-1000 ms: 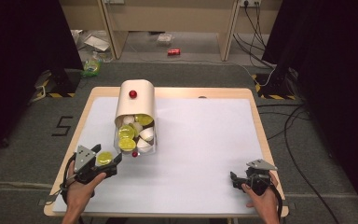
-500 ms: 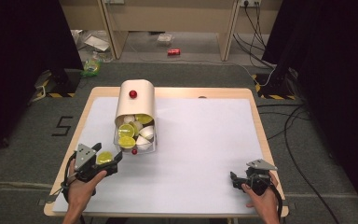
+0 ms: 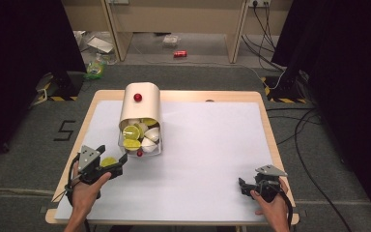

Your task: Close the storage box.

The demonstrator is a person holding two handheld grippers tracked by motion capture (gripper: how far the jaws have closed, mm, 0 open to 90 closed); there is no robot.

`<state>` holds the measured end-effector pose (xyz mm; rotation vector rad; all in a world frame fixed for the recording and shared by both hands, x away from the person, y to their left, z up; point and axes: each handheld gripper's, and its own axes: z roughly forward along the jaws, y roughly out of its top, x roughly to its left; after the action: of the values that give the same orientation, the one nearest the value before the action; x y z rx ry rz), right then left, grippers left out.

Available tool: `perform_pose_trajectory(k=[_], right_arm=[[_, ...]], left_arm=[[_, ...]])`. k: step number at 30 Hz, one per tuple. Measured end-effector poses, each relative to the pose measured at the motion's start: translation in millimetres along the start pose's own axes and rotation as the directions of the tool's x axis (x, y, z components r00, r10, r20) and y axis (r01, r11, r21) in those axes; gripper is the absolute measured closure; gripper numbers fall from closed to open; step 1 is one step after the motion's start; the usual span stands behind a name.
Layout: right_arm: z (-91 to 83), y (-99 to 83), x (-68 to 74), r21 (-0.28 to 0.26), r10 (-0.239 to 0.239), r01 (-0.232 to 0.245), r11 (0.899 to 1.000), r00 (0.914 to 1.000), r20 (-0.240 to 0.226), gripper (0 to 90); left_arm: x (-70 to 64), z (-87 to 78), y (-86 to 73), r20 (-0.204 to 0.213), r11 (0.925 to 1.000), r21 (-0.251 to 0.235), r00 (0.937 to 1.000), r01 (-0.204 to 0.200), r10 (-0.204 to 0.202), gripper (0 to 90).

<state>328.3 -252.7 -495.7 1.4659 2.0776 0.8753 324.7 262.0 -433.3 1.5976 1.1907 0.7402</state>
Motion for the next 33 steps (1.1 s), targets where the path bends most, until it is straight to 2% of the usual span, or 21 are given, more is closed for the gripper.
perform_pose_trajectory(k=[17, 33], right_arm=[[0.0, 0.0, 0.0, 0.0, 0.0, 0.0, 1.0, 1.0, 0.0, 12.5], [0.0, 0.0, 0.0, 0.0, 0.0, 0.0, 1.0, 1.0, 0.0, 12.5]], left_arm=[[3.7, 10.5, 4.2, -0.007, 0.9997, 0.002, 0.9997, 0.025, -0.025, 13.4], [7.3, 17.3, 6.5, -0.007, 0.9997, -0.001, 0.9996, 0.026, -0.026, 13.3]])
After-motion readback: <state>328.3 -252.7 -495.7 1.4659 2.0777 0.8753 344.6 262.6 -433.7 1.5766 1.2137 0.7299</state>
